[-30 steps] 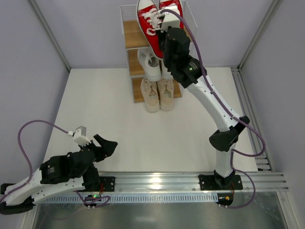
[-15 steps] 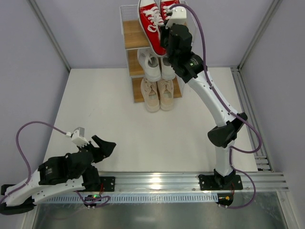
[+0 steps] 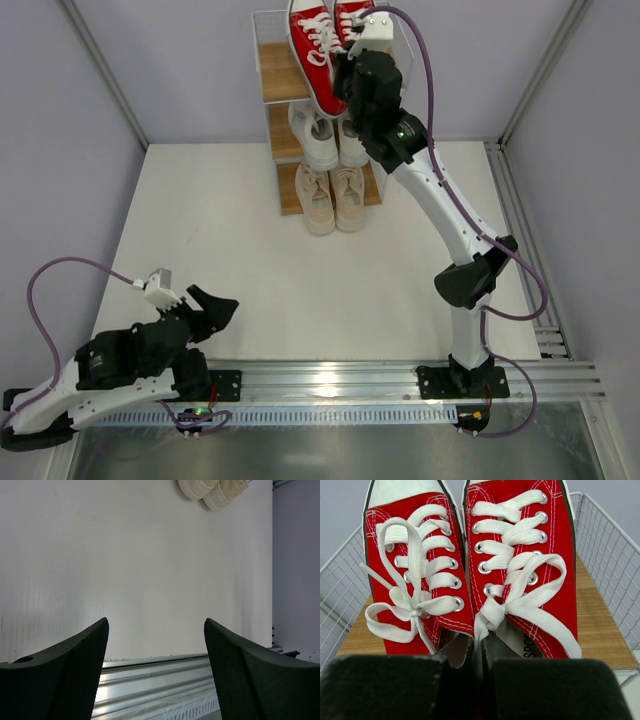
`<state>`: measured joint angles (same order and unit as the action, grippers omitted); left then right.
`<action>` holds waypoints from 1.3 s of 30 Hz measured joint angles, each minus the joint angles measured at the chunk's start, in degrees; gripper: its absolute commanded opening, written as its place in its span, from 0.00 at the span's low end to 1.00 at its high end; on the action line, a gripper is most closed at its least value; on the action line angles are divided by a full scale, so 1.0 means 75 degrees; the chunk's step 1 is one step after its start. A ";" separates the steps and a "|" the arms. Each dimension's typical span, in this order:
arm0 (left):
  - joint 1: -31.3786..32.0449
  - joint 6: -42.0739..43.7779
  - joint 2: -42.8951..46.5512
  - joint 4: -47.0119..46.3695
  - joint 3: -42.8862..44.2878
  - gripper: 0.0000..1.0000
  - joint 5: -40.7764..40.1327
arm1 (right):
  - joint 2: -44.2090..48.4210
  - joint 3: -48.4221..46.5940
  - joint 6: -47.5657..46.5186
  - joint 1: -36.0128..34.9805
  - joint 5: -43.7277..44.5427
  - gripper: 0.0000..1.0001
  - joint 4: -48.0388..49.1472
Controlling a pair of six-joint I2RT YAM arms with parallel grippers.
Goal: Place and organize the shoes onto the shoe shelf
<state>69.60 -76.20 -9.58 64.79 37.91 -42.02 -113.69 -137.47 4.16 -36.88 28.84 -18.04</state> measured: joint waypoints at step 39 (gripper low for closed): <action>0.0000 -0.0032 0.0224 0.0915 0.0979 0.80 -0.0458 | 0.1314 0.0653 0.0070 -0.0146 -0.0420 0.79 0.2232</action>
<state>69.60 -76.44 -7.90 71.66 45.25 -45.45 -103.83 -132.57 4.69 -37.98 25.69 -1.30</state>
